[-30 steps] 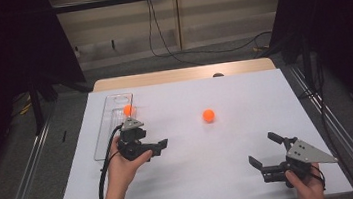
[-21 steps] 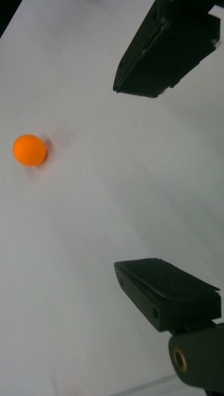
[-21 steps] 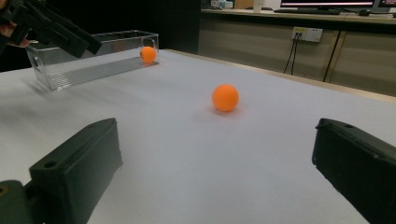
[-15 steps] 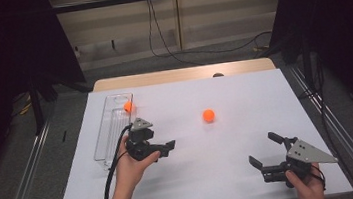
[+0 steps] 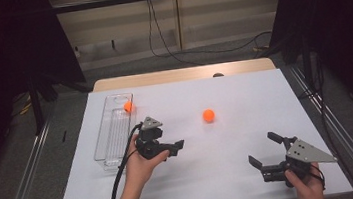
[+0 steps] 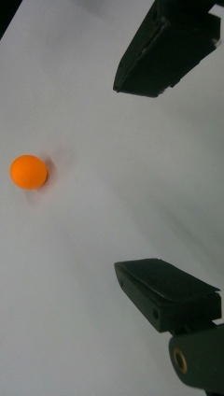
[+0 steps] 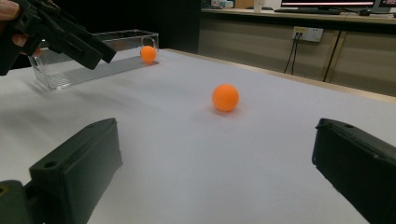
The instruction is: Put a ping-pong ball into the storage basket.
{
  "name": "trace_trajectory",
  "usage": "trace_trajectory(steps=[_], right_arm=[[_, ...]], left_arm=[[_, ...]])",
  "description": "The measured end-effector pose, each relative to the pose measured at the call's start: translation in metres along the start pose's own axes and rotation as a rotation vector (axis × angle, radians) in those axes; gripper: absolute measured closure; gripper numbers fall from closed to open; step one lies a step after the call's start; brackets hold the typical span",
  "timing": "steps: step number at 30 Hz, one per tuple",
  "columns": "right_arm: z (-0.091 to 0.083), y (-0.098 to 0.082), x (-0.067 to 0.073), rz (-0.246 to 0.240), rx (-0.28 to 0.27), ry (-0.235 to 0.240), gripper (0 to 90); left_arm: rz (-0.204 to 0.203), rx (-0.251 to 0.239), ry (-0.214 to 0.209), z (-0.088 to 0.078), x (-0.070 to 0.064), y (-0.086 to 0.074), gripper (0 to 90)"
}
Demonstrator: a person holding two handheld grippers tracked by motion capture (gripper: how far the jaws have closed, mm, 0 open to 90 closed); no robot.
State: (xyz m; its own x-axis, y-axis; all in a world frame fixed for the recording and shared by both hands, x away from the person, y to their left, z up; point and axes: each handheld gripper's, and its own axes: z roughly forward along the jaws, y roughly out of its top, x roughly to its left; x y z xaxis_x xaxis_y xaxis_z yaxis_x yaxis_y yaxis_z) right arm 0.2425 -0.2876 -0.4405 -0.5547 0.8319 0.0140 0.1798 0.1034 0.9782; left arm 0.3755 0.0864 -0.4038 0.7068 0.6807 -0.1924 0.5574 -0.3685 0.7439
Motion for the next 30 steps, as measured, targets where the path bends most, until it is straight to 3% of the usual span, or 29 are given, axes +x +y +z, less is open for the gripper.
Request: trace_trajectory(steps=[22, 30], right_arm=[[0.0, 0.0, -0.001, 0.001, 0.0, -0.002, 0.8], [0.0, 0.0, 0.0, 0.001, 0.001, 0.0, 0.8]], left_arm=[[-0.007, -0.028, -0.008, 0.016, -0.004, 0.003, 11.5], [0.001, -0.018, -0.013, 0.02, -0.004, 0.004, 11.5]])
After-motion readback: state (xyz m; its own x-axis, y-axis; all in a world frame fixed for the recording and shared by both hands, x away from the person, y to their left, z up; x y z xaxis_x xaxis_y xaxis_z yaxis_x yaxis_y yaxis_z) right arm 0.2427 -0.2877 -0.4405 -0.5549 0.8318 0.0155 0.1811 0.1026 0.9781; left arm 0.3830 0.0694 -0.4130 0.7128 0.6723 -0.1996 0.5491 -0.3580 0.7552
